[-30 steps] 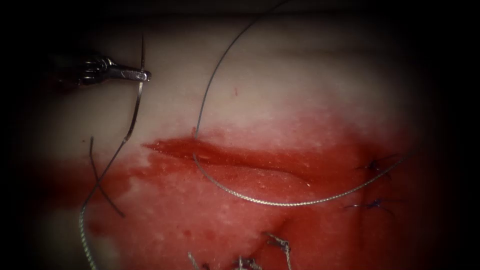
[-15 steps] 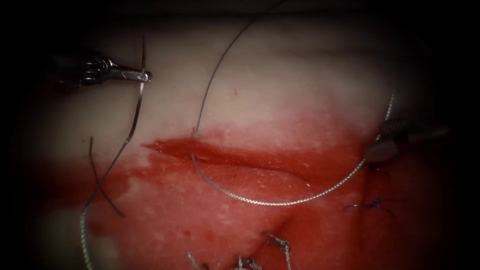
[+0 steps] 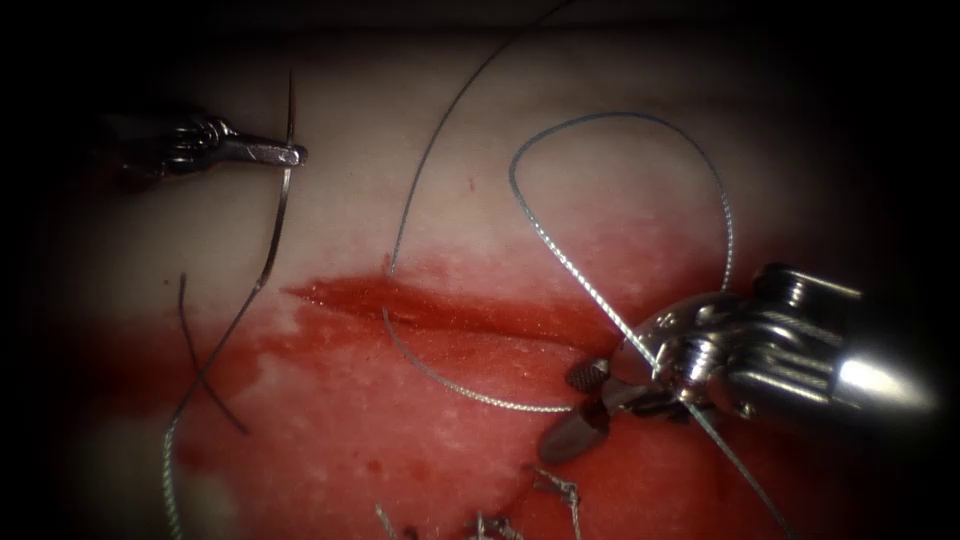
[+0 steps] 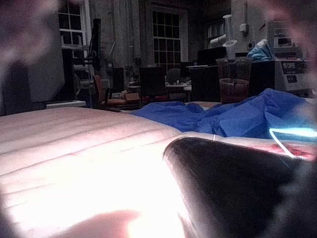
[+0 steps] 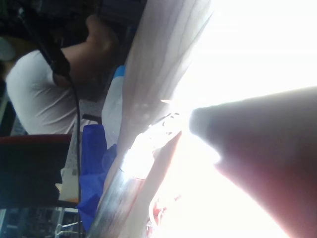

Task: Wound Closure

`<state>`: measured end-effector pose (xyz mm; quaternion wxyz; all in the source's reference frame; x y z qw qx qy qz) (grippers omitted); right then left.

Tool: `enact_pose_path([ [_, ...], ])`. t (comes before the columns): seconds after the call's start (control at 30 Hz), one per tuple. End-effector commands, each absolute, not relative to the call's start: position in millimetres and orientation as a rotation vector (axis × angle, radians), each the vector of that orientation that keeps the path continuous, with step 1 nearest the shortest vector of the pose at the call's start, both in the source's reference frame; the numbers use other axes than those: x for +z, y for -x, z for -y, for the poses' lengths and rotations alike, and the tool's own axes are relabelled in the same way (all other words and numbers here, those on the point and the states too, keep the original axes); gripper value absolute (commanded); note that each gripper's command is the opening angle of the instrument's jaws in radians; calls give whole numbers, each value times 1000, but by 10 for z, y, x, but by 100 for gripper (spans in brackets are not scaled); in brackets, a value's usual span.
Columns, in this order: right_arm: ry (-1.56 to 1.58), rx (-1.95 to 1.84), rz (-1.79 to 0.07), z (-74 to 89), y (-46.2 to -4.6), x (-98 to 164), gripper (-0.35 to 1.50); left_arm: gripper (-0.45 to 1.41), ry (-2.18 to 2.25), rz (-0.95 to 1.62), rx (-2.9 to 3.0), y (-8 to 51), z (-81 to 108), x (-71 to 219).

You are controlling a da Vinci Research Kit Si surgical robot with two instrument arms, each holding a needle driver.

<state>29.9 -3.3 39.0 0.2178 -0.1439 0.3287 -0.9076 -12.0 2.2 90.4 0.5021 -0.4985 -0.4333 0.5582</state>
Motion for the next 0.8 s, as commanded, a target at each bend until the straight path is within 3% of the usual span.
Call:
enact_pose_path([
  [0.03,411,-2509,-905,20,-306,381,106,-45,1215,1041,1351,121,-37,895],
  [0.17,417,-2518,-908,17,-305,382,111,-45,1215,1041,1350,121,-37,895],
  [0.27,420,-2519,-931,10,-294,376,136,-45,1215,1041,1350,121,-37,895],
  [0.57,365,-2139,-884,-36,-229,348,131,-45,1215,1040,1350,121,-37,895],
  [0.7,348,-1664,-776,-48,-200,348,111,-45,1215,1040,1350,122,-37,895],
  [0.8,322,-1348,-710,-52,-189,358,116,-45,1215,1039,1350,122,-37,895],
])
